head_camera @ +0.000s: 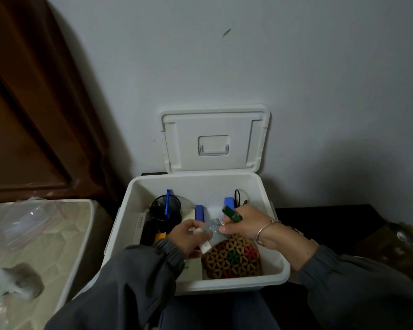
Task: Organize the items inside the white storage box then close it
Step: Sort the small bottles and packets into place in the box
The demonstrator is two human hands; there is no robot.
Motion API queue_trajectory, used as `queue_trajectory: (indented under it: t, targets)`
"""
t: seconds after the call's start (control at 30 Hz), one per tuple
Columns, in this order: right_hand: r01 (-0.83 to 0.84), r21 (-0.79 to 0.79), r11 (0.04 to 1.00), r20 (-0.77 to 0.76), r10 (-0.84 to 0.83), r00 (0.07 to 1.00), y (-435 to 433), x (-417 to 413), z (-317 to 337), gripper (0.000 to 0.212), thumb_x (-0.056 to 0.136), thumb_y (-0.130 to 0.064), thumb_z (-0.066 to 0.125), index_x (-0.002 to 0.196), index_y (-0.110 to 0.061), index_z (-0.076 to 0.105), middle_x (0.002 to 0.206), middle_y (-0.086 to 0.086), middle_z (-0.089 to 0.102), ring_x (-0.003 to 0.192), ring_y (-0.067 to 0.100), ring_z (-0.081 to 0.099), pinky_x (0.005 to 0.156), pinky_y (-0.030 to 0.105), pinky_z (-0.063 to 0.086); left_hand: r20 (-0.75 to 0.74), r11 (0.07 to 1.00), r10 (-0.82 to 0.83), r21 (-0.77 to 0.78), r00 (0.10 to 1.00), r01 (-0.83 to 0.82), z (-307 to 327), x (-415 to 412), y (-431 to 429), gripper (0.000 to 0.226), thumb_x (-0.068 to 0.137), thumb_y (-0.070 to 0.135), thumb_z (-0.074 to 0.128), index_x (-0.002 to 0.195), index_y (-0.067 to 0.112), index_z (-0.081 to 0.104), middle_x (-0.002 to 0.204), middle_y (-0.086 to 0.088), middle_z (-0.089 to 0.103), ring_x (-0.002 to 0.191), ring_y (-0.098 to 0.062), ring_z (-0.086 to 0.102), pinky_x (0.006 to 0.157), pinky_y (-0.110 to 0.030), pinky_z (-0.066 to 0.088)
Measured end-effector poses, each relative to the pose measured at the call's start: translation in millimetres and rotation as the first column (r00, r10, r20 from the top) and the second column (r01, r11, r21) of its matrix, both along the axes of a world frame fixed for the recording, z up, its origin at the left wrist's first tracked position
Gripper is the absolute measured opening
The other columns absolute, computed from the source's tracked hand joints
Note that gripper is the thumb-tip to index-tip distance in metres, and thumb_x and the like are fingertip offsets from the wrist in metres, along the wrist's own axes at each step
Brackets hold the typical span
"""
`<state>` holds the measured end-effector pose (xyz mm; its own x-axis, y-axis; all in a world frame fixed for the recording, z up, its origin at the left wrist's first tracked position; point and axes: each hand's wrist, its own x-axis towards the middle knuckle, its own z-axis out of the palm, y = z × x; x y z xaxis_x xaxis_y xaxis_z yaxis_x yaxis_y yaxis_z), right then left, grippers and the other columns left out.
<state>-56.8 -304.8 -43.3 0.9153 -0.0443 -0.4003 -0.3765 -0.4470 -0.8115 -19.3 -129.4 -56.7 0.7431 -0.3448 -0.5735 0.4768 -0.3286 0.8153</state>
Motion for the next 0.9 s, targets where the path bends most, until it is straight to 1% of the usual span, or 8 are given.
queue_trajectory:
  t: [0.13,0.2,0.27,0.37,0.5,0.63,0.73,0.9]
  targets:
    - [-0.054,-0.265,0.963,0.057,0.072,0.996,-23,11,-14,0.022,0.079,-0.022,0.067,0.075,0.0,0.064,0.074,0.013,0.064,0.075,0.025,0.062,0.069,0.033,0.047,-0.022,0.984,-0.118,0.13,0.993,0.12,-24,16,-14,0.009,0.086,0.019,0.065,0.094,0.014,0.063,0.078,-0.002,0.065,0.063,-0.01,0.06,0.049,-0.017,0.048]
    - [0.115,-0.512,0.851,0.206,-0.008,0.978,-42,18,-17,0.024,0.082,-0.031,0.066,0.083,-0.007,0.065,0.081,0.01,0.065,0.082,0.027,0.062,0.072,0.035,0.048,-0.067,0.988,-0.026,0.148,0.997,0.035,-43,29,-24,0.018,0.086,0.02,0.065,0.099,0.007,0.064,0.079,-0.006,0.065,0.068,-0.016,0.062,0.058,-0.025,0.053]
    - [0.307,-0.61,0.73,0.326,-0.121,0.937,-61,24,-19,0.026,0.085,-0.038,0.064,0.093,-0.013,0.062,0.091,0.007,0.063,0.086,0.027,0.062,0.069,0.033,0.048,-0.113,0.982,0.089,0.173,0.99,-0.068,-62,44,-39,0.024,0.085,0.017,0.067,0.1,-0.001,0.063,0.08,-0.012,0.064,0.073,-0.024,0.063,0.072,-0.036,0.056]
    - [0.378,-0.605,0.701,0.295,-0.244,0.924,-77,32,-31,0.037,0.085,-0.042,0.062,0.11,-0.016,0.055,0.106,0.007,0.056,0.091,0.028,0.059,0.067,0.03,0.045,-0.11,0.953,0.163,0.275,0.98,-0.127,-88,68,-65,0.025,0.086,0.015,0.065,0.103,-0.003,0.062,0.092,-0.018,0.065,0.091,-0.033,0.064,0.087,-0.042,0.054]
    - [0.384,-0.605,0.698,0.26,-0.283,0.923,-78,40,-47,0.037,0.09,-0.039,0.055,0.118,-0.016,0.048,0.115,0.01,0.052,0.097,0.033,0.059,0.072,0.035,0.048,-0.038,0.925,0.147,0.361,0.988,-0.123,-114,91,-91,0.035,0.089,0.018,0.059,0.117,-0.003,0.058,0.105,-0.016,0.066,0.086,-0.026,0.065,0.075,-0.028,0.056]
    - [0.386,-0.61,0.692,0.271,-0.276,0.922,-77,44,-56,0.035,0.094,-0.036,0.047,0.124,-0.017,0.045,0.118,0.008,0.049,0.099,0.03,0.059,0.071,0.033,0.047,0.066,0.808,0.03,0.586,0.997,-0.063,-119,99,-112,0.037,0.096,0.028,0.046,0.119,0.0,0.057,0.11,-0.017,0.061,0.109,-0.031,0.057,0.081,-0.03,0.045]
    - [0.39,-0.616,0.684,0.283,-0.27,0.92,-78,43,-59,0.036,0.095,-0.036,0.046,0.126,-0.018,0.043,0.118,0.007,0.048,0.098,0.028,0.059,0.069,0.031,0.044,0.095,0.814,-0.035,0.581,0.995,-0.027,-127,99,-123,0.042,0.098,0.025,0.043,0.127,-0.004,0.051,0.124,-0.021,0.057,0.115,-0.034,0.055,0.096,-0.039,0.047]
    - [0.401,-0.6,0.692,0.309,-0.262,0.914,-81,43,-63,0.036,0.094,-0.034,0.047,0.126,-0.018,0.043,0.117,0.005,0.049,0.097,0.025,0.058,0.068,0.029,0.043,0.015,0.737,-0.028,0.676,0.999,0.01,-135,100,-134,0.044,0.099,0.028,0.041,0.133,0.0,0.04,0.133,-0.019,0.05,0.123,-0.031,0.049,0.101,-0.036,0.038]
